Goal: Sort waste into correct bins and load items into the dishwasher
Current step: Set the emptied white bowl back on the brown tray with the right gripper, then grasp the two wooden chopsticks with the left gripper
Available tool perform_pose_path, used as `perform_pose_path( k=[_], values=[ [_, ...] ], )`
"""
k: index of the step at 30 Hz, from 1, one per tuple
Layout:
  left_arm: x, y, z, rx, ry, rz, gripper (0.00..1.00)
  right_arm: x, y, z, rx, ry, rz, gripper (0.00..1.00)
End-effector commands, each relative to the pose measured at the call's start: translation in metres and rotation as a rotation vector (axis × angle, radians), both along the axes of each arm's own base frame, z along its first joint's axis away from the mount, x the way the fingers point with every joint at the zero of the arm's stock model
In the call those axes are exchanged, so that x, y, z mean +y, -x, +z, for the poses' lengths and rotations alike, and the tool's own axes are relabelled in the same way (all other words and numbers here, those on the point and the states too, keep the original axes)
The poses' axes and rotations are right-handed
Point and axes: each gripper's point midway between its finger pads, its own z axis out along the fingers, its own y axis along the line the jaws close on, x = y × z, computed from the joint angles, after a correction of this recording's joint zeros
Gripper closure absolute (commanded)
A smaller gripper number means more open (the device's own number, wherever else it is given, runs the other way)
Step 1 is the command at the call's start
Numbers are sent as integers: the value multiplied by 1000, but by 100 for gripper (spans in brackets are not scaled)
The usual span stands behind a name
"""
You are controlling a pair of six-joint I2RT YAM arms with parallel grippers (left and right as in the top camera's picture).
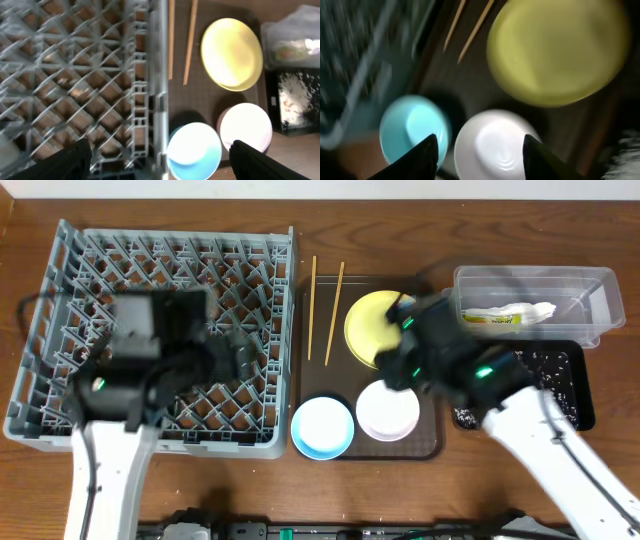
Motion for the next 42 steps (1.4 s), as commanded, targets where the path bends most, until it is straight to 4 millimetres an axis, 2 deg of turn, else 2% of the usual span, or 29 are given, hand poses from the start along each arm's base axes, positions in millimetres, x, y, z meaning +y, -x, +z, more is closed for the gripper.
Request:
perform_pose_path(
  k=[1,5,9,11,15,19,28,35,39,42],
  values=[
    [-20,-20,-4,23,-69,-45,10,-32,-23,29,-29,-56,-178,48],
    [-50,-53,-25,32,-160,-109,14,-56,-31,33,13,-124,-275,47],
    [-89,-88,-53,-4,-169,-178,38,-72,-25,25,76,-132,-313,40],
    [-103,-107,-68,-32,-184,-185,39,-78,-20,20,104,-115,-331,40],
    [-127,-139,-96,-76,-181,-199,40,-81,-10,14,148,-89,-326,40],
    [-144,-162,-125,-101,-172,-208,55,-83,-6,8,168,-75,-332,40],
    [-157,-183,-199,-57,-187,-219,59,-84,-1,1,191,-65,-331,41],
    [-156,-180,-240,4,-210,-225,59,-84,0,-1,197,-62,-331,42],
    [-155,-175,-255,39,-221,-230,74,-84,-1,-1,196,-63,-331,42],
    [-155,-174,-254,41,-221,-233,86,-84,0,-1,196,-63,-332,43]
  ],
)
